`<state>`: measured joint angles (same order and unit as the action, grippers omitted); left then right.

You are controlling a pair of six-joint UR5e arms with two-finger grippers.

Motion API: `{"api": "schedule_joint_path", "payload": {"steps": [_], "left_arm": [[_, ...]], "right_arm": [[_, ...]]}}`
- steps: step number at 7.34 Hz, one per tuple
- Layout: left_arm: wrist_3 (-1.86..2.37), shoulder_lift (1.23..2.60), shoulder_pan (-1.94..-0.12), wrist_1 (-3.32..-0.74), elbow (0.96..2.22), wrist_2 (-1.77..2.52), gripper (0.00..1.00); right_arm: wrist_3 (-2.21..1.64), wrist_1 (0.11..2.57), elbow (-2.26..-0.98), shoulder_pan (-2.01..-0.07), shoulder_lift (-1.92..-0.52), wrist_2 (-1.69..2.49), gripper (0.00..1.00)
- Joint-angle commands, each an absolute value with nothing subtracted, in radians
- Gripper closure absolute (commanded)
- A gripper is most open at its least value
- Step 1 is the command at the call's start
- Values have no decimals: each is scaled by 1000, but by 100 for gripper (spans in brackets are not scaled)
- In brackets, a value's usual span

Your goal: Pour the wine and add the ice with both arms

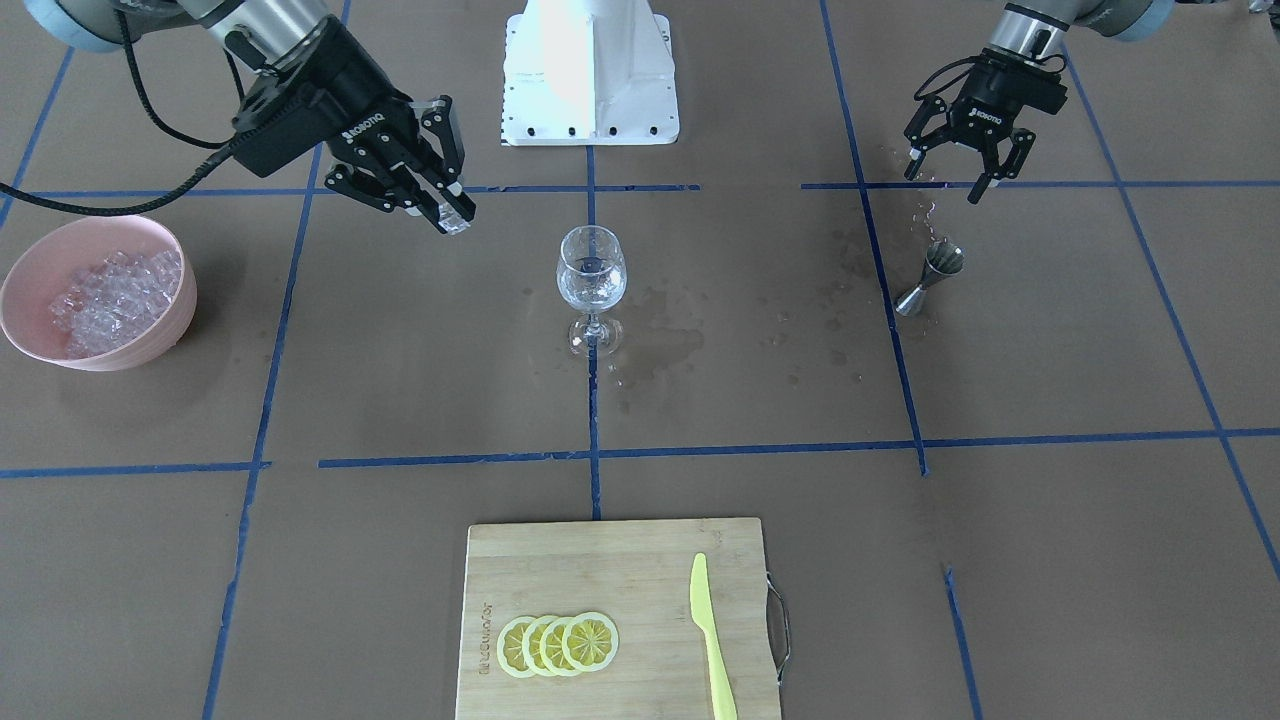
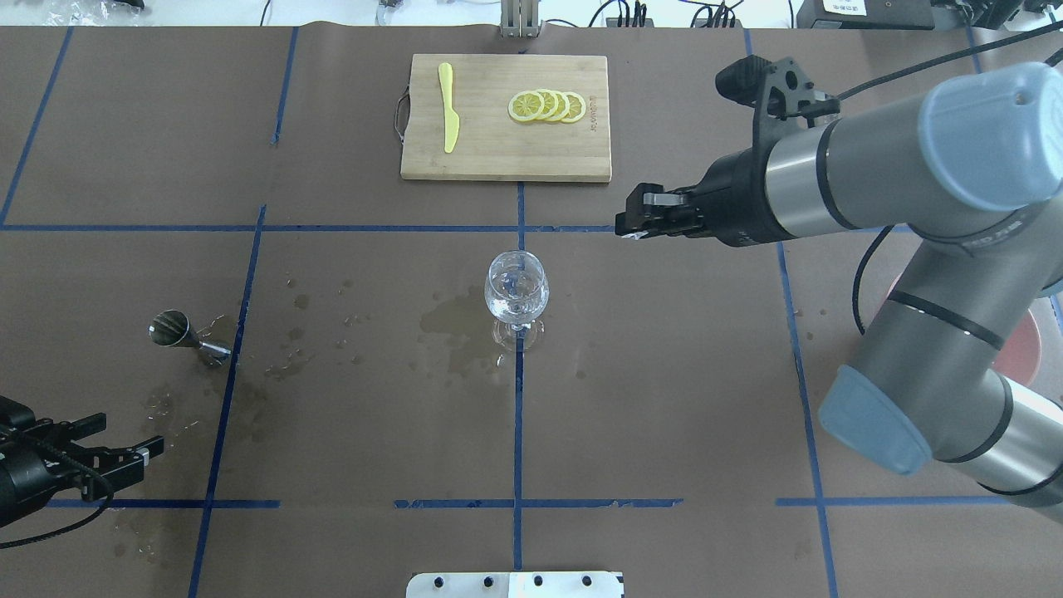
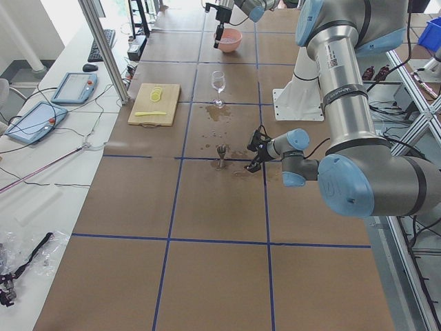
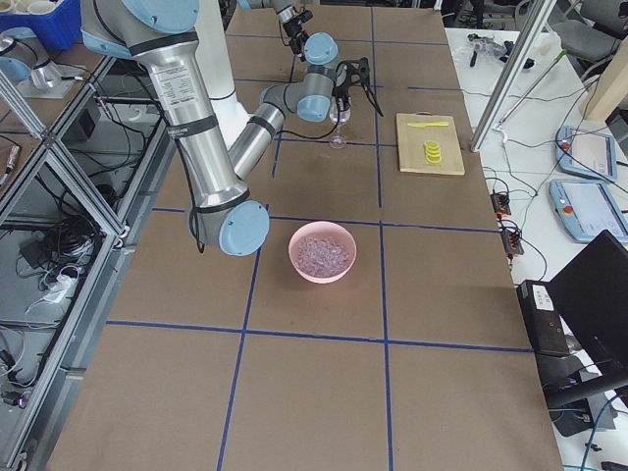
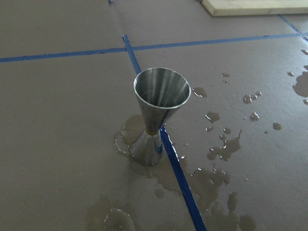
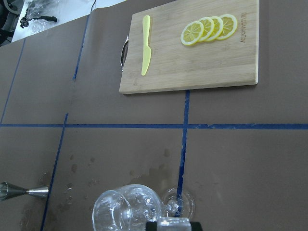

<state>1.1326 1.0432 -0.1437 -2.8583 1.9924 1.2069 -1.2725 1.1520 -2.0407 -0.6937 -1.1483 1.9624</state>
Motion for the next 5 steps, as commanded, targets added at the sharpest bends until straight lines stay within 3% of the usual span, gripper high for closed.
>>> {"api": "schedule_joint_path", "payload": {"steps": [1,5], "left_arm": [[1134,1006,-246,-2803,2058,1418,0],[1134,1014,-365,-2665,2164,1587,0]], "right_arm": [[-1275,1210,-2013,-629,-1071,1892,100],[-1275,1264,-1936,-554,-968,1827,100]]}}
